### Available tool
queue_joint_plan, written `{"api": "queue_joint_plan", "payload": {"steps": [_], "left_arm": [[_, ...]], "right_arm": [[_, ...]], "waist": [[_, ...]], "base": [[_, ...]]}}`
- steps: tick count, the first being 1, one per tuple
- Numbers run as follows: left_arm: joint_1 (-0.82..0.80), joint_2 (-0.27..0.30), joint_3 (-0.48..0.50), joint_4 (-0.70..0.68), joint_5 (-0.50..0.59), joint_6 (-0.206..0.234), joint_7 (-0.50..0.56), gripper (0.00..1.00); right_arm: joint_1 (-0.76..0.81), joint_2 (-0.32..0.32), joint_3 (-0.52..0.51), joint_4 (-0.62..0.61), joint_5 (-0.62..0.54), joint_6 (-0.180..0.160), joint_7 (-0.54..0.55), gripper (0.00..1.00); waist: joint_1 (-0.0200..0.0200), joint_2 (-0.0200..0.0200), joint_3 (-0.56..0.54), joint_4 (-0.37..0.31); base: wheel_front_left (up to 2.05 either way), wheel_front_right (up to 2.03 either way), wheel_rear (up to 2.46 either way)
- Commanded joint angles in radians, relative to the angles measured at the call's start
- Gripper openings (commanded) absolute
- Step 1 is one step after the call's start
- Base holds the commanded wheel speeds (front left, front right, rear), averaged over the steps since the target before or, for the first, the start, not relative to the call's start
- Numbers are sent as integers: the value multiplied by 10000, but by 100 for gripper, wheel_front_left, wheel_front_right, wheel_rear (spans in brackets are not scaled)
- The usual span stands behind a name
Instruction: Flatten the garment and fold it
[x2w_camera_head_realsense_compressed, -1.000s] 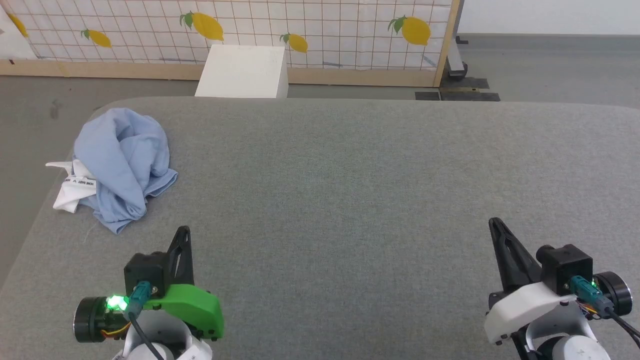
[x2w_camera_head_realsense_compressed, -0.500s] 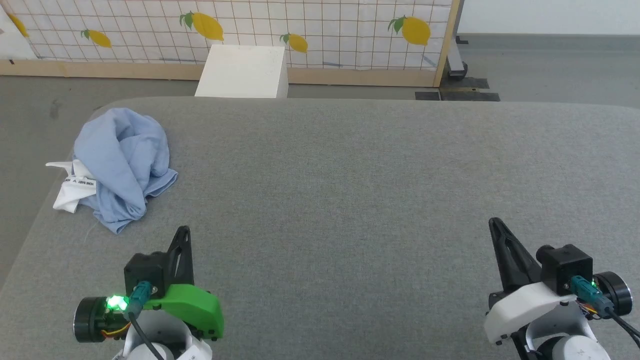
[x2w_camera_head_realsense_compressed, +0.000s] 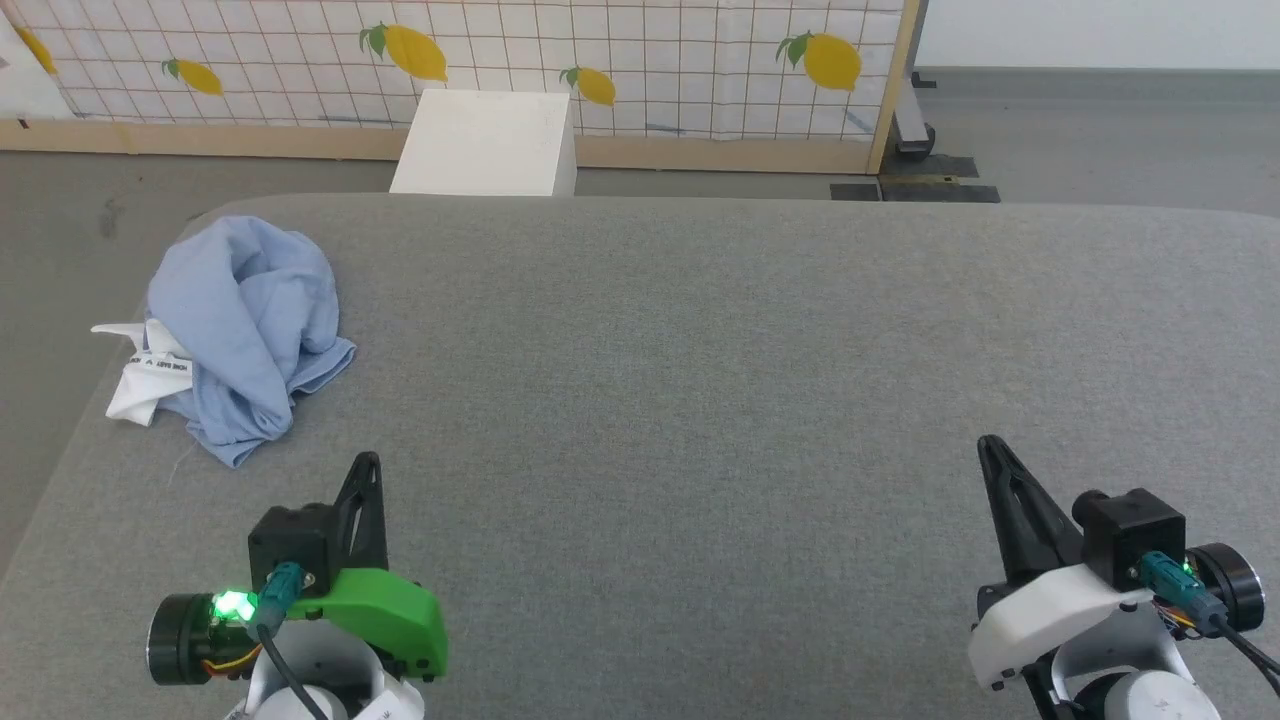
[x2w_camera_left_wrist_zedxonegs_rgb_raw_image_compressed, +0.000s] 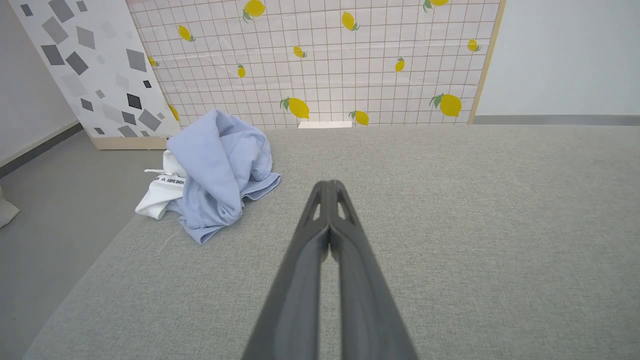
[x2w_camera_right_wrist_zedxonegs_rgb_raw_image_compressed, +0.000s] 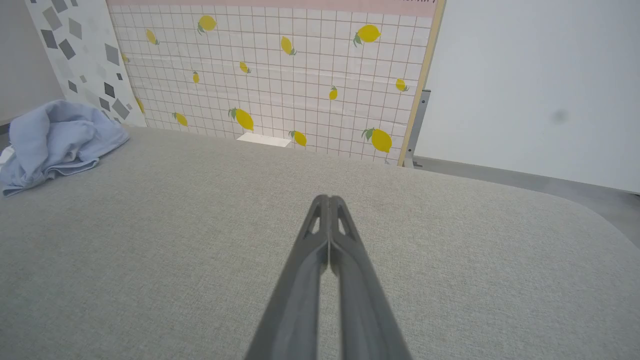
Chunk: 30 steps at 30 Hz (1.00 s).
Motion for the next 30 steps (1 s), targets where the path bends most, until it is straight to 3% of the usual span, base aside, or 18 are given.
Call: {"api": "queue_joint_plan", "payload": {"steps": [1, 2, 3, 30], "left_arm": [[114, -45, 26, -24, 129, -11, 12, 0], [114, -45, 26, -24, 129, -11, 12, 0], [-2, 2, 2, 2, -6, 0, -2, 100], [25, 25, -55, -2, -63, 4, 12, 100]], "right_arm": [[-65, 20, 9, -51, -62, -17, 28, 0], [-65, 20, 9, -51, -62, -17, 28, 0], [0, -2, 4, 2, 2, 0, 0, 100], [-32, -25, 12, -7, -125, -3, -95, 100]], "waist": [[0, 0, 0, 0], [0, 0, 0, 0], [0, 0, 0, 0], [0, 0, 4, -6]], "base": [[0, 0, 0], [0, 0, 0], [0, 0, 0], [0, 0, 0]]}}
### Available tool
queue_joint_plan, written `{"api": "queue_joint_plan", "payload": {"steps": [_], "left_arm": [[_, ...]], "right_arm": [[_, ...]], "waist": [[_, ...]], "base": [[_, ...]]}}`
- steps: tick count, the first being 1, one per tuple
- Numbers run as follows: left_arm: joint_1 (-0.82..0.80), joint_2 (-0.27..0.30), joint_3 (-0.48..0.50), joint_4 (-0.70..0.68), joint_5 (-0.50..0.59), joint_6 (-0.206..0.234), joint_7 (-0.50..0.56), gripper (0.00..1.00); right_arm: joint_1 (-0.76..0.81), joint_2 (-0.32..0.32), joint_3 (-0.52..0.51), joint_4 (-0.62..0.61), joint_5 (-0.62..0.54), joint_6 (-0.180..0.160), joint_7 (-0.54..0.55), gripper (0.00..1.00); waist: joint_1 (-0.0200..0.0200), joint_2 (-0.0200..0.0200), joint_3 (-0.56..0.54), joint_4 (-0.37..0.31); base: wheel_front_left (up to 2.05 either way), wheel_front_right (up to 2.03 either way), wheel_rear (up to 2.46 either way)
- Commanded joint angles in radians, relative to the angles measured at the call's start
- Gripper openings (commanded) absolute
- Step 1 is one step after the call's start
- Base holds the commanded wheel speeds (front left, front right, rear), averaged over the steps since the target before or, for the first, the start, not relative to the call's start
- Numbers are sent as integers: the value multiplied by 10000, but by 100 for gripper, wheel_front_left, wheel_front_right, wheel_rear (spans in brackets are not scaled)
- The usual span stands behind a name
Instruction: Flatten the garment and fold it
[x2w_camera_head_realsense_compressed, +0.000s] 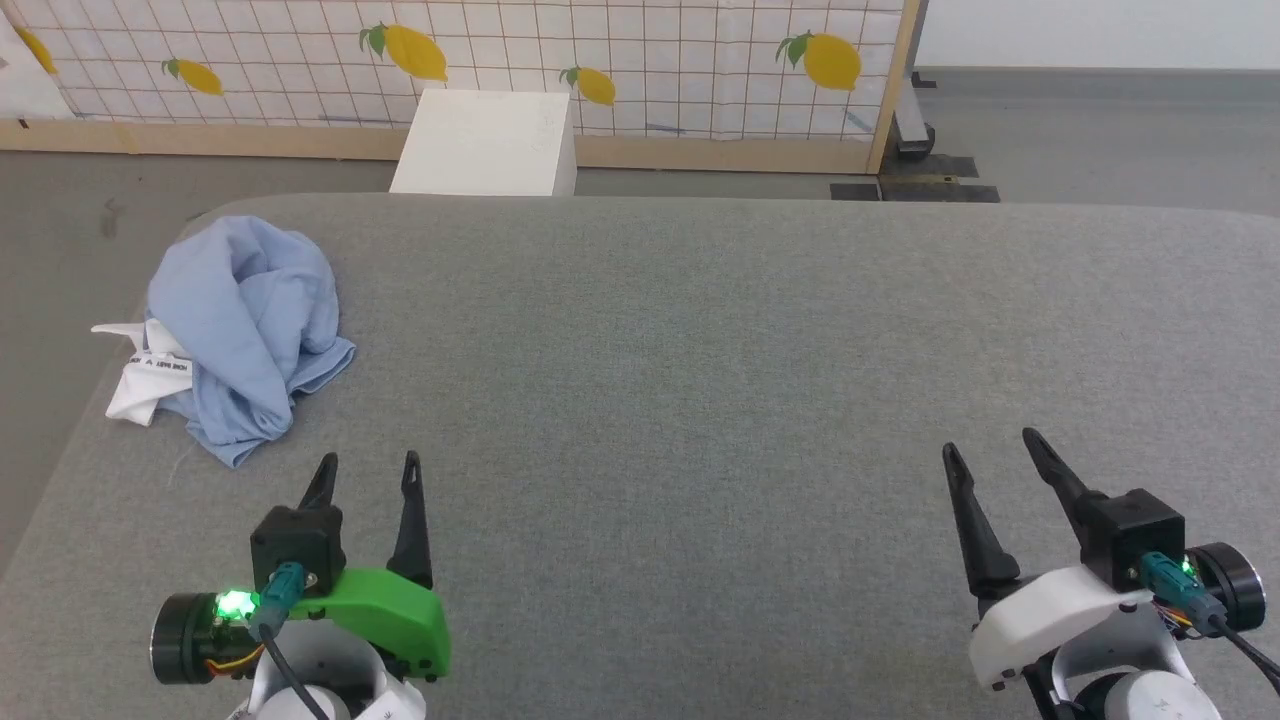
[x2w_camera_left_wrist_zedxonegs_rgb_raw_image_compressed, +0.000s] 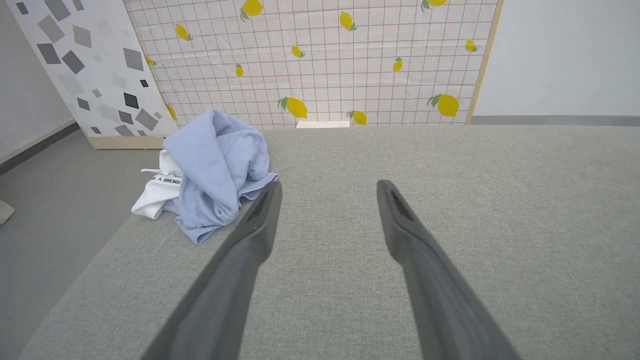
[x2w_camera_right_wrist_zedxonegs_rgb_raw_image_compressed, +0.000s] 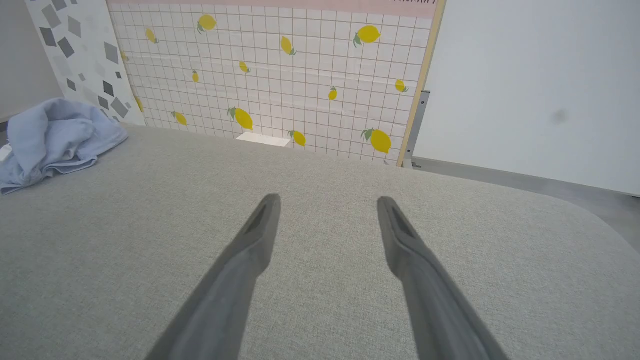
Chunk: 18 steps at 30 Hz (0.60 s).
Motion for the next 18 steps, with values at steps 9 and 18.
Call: {"api": "queue_joint_plan", "payload": {"steps": [9, 18], "left_arm": [[36, 40, -33, 3, -22, 26, 18, 100], [62, 70, -91, 2, -65, 58, 19, 100]], "right_arm": [[-51, -24, 44, -15, -88, -5, -142, 100], [-66, -10, 15, -32, 146, -6, -156, 100]], "waist": [[0, 0, -5, 4], [0, 0, -19, 0]], "base": [[0, 0, 0], [0, 0, 0]]}}
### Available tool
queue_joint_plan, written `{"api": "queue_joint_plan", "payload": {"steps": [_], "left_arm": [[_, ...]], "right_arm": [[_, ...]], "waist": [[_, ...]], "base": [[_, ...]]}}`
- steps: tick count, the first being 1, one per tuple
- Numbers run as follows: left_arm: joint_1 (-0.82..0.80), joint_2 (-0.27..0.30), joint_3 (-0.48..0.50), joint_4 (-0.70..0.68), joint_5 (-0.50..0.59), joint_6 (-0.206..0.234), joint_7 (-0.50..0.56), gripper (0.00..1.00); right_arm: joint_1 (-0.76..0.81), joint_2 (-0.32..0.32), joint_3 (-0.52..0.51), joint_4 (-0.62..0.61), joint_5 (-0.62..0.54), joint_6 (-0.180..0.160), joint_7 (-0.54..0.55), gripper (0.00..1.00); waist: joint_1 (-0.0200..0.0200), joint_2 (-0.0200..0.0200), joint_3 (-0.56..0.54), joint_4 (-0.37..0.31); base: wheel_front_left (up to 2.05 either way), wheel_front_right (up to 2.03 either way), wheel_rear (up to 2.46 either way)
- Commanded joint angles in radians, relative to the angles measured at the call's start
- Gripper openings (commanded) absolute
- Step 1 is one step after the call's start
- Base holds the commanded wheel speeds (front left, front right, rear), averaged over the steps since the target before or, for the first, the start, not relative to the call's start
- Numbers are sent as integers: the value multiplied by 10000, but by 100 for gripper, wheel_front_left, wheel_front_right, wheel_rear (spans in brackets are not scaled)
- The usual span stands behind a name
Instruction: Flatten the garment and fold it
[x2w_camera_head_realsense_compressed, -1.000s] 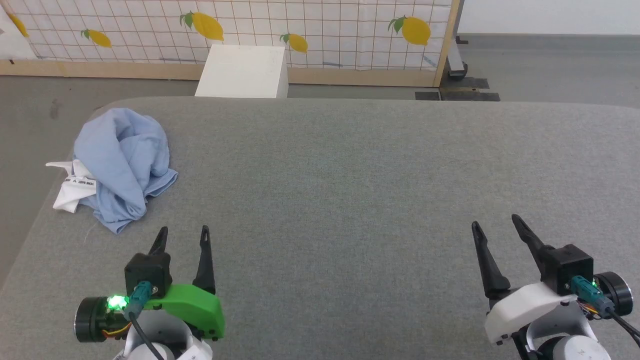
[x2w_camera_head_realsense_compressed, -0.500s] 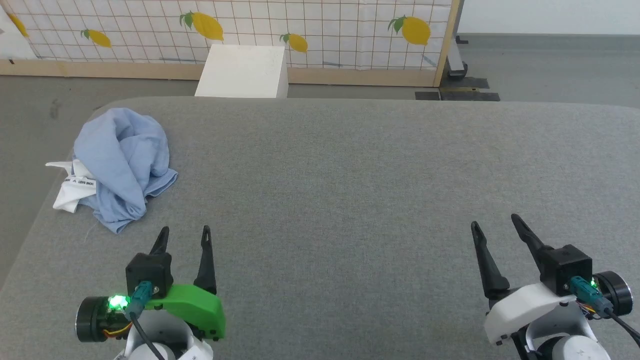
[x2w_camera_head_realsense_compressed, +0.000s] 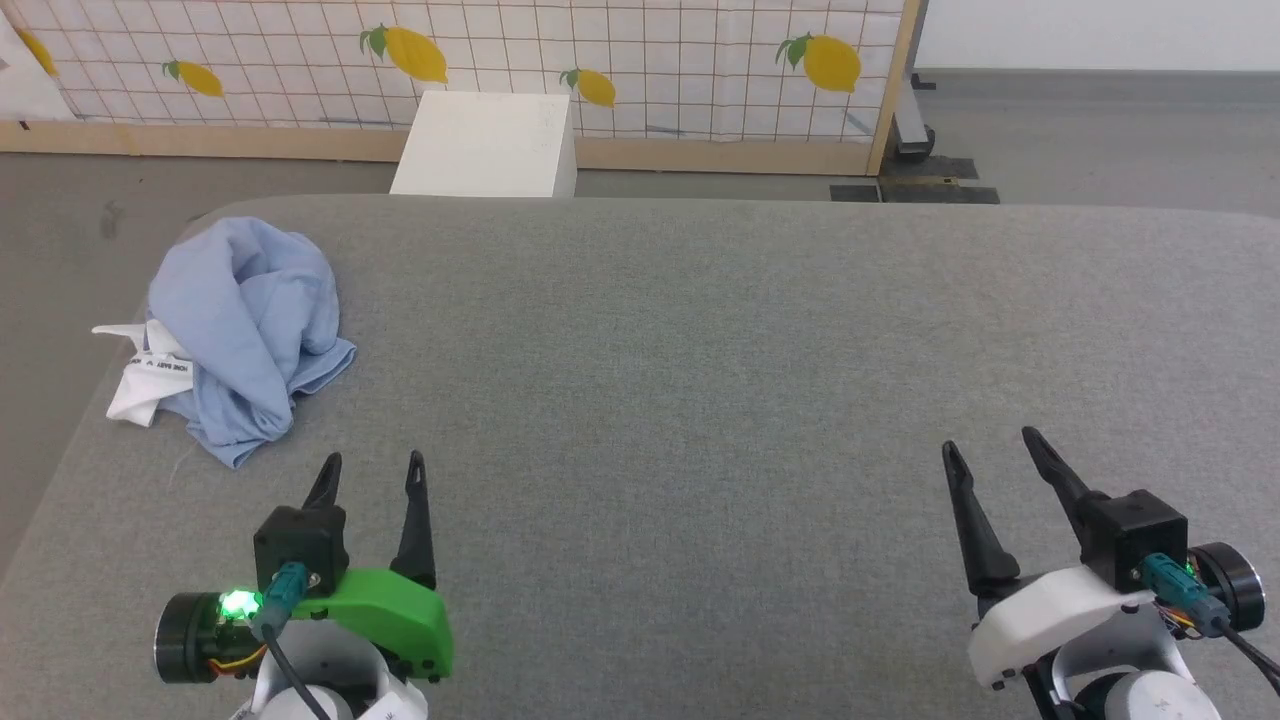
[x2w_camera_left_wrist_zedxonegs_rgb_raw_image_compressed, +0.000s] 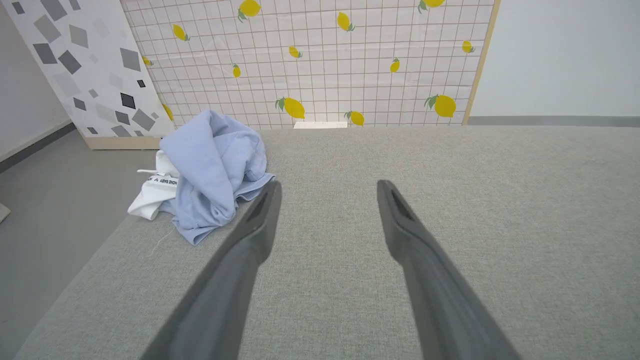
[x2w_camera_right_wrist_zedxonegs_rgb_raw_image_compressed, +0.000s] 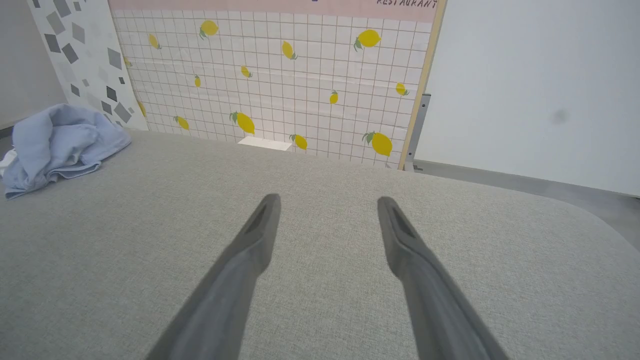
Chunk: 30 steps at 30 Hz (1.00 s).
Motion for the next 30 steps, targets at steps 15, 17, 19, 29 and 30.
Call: {"api": "queue_joint_plan", "payload": {"steps": [15, 17, 19, 29, 30], "left_arm": [[59, 116, -128, -19, -76, 112, 35, 100], [53, 128, -146, -20, -85, 120, 34, 100], [50, 140, -161, -20, -94, 130, 32, 100], [57, 221, -241, -22, -154, 171, 19, 100], [57, 232, -250, -20, -163, 173, 18, 100]], "right_arm": [[-95, 16, -31, -96, 174, -8, -73, 100], [-100, 17, -30, -103, 172, -8, -76, 100], [-102, 19, -30, -110, 172, -9, -82, 100], [-115, 24, -1, -140, 191, -10, -126, 100], [-117, 24, 2, -140, 194, -10, -132, 100]], "waist": [[0, -1, 71, 5], [0, -1, 86, 7], [0, -1, 98, 9], [0, -1, 126, -8], [0, -1, 123, -10]], "base": [[0, 0, 0], [0, 0, 0], [0, 0, 0], [0, 0, 0], [0, 0, 0]]}}
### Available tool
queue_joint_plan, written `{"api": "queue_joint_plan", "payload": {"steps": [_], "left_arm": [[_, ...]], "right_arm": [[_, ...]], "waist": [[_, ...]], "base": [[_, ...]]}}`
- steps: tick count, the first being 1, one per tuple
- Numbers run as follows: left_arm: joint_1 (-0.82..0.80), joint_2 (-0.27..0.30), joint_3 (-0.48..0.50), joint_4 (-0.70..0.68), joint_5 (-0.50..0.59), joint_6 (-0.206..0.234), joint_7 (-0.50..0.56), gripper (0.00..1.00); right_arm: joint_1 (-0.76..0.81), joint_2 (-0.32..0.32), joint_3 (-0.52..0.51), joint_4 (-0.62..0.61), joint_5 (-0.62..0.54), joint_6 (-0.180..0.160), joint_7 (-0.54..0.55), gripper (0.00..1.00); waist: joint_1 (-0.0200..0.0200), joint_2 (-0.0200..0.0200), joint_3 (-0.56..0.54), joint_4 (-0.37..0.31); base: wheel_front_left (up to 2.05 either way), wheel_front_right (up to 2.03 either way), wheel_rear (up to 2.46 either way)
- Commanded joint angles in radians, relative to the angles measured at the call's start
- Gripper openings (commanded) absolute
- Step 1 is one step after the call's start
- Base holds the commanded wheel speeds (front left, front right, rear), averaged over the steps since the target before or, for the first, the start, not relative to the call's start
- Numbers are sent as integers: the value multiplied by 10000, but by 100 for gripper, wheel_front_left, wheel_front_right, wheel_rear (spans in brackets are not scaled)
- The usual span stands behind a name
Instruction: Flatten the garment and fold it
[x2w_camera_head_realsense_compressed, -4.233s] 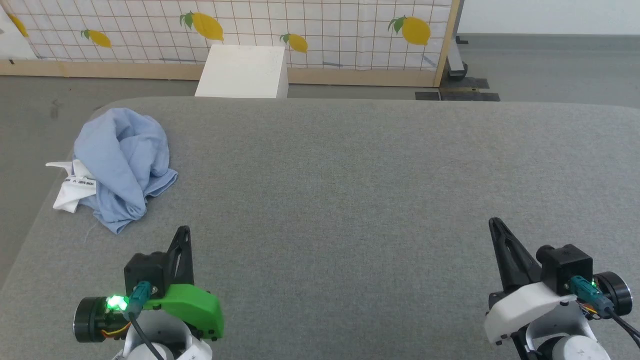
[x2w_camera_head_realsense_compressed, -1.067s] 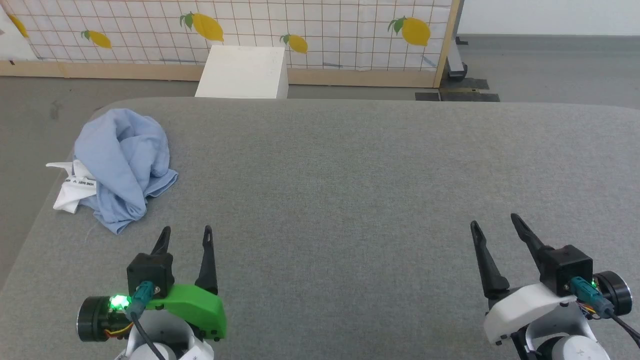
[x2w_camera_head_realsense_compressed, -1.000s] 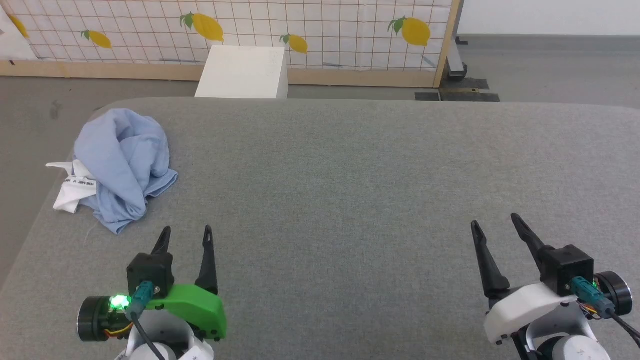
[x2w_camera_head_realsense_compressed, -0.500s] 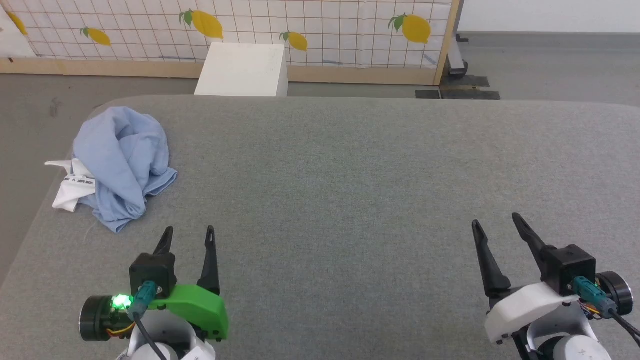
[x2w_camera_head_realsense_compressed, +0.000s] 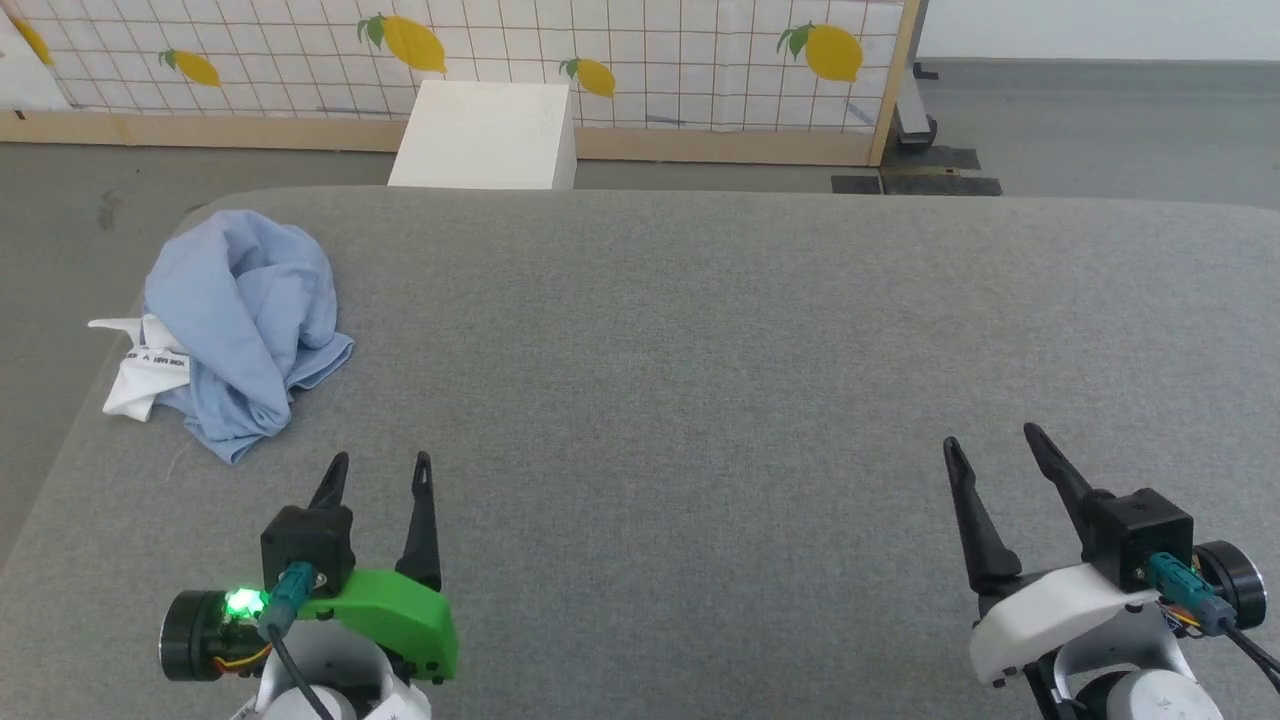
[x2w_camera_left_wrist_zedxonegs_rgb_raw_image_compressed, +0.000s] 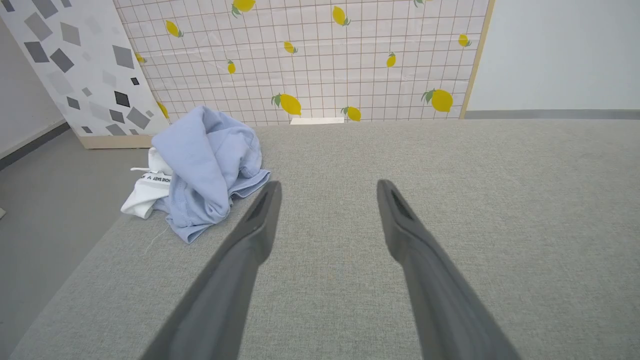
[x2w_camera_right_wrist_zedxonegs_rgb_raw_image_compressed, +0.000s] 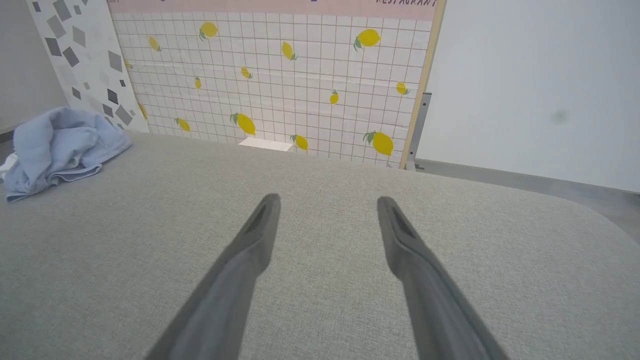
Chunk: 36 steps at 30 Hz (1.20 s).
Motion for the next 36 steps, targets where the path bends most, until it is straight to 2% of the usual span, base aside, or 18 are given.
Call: {"api": "queue_joint_plan", "payload": {"steps": [1, 9, 17, 36], "left_arm": [[56, 93, -19, -14, -67, 74, 16, 100], [34, 143, -137, 48, -117, 98, 16, 100], [16, 247, -225, 111, -118, 172, 23, 100], [-145, 605, -476, 167, 12, 417, -124, 100]], "right_arm": [[-112, 19, 14, -73, 83, -10, -91, 100], [-81, 22, 10, -74, 113, -11, -113, 100], [12, 25, 154, -110, 263, -12, -85, 100], [370, 31, 532, -321, 696, -15, 45, 100]], "waist": [[0, 0, -5, -1], [0, 0, -48, 90], [0, 0, -108, 474], [0, 0, -167, 2495]], "base": [[0, 0, 0], [0, 0, 0], [0, 0, 0], [0, 0, 0]]}}
